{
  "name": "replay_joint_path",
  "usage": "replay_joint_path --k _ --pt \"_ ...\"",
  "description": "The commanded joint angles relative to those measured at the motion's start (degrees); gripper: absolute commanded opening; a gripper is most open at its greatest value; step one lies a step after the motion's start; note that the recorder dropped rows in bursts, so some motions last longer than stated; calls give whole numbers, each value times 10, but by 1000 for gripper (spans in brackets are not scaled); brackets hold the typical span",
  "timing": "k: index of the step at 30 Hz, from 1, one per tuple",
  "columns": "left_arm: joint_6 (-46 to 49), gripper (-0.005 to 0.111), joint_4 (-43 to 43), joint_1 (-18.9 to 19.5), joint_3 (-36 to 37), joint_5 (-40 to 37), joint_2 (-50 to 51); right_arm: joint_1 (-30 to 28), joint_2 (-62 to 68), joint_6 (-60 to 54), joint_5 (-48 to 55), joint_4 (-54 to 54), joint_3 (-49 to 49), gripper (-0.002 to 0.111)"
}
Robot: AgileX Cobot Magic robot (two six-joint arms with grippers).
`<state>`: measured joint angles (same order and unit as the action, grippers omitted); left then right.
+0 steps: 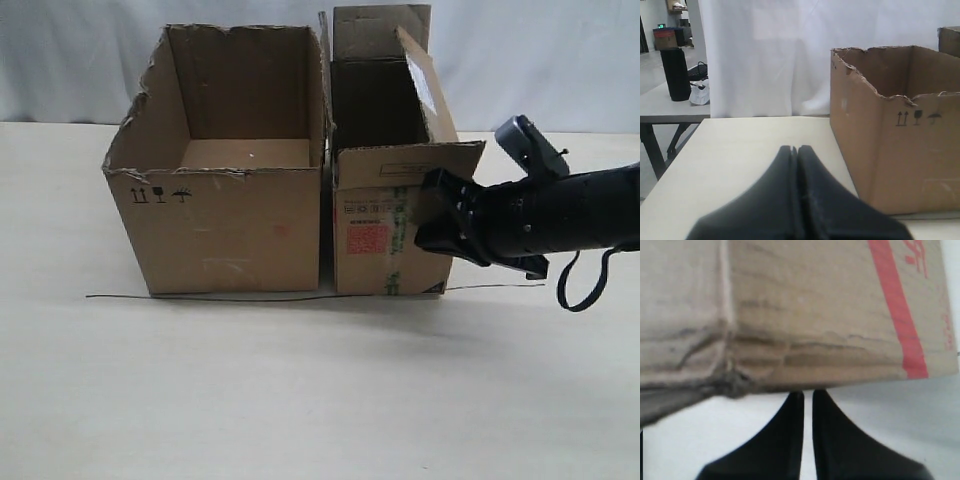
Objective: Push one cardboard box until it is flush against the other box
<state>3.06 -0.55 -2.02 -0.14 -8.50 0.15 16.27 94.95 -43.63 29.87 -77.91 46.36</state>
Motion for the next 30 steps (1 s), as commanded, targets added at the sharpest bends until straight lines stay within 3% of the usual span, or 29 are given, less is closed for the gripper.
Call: replay_joint_path --k 1,5,9,11,14,20,25,30 --pt "-2 0 1 0 1 3 -2 -1 2 -23 8 -22 3 5" --pt "-2 0 1 0 1 3 -2 -15 -10 -19 71 28 3 5" --pt "-2 0 1 0 1 3 -2 -58 -52 77 114 188 3 5" --pt "-2 0 1 0 1 3 -2 -94 -81 130 114 275 3 5" --pt "-2 0 1 0 1 3 -2 -169 -113 153 105 323 3 5" --pt "-2 0 1 0 1 3 -2 -274 -29 43 124 183 56 5" --pt "-2 0 1 0 1 3 -2 -266 149 7 219 56 174 5" --pt "-2 0 1 0 1 3 -2 -219 271 26 250 39 288 5"
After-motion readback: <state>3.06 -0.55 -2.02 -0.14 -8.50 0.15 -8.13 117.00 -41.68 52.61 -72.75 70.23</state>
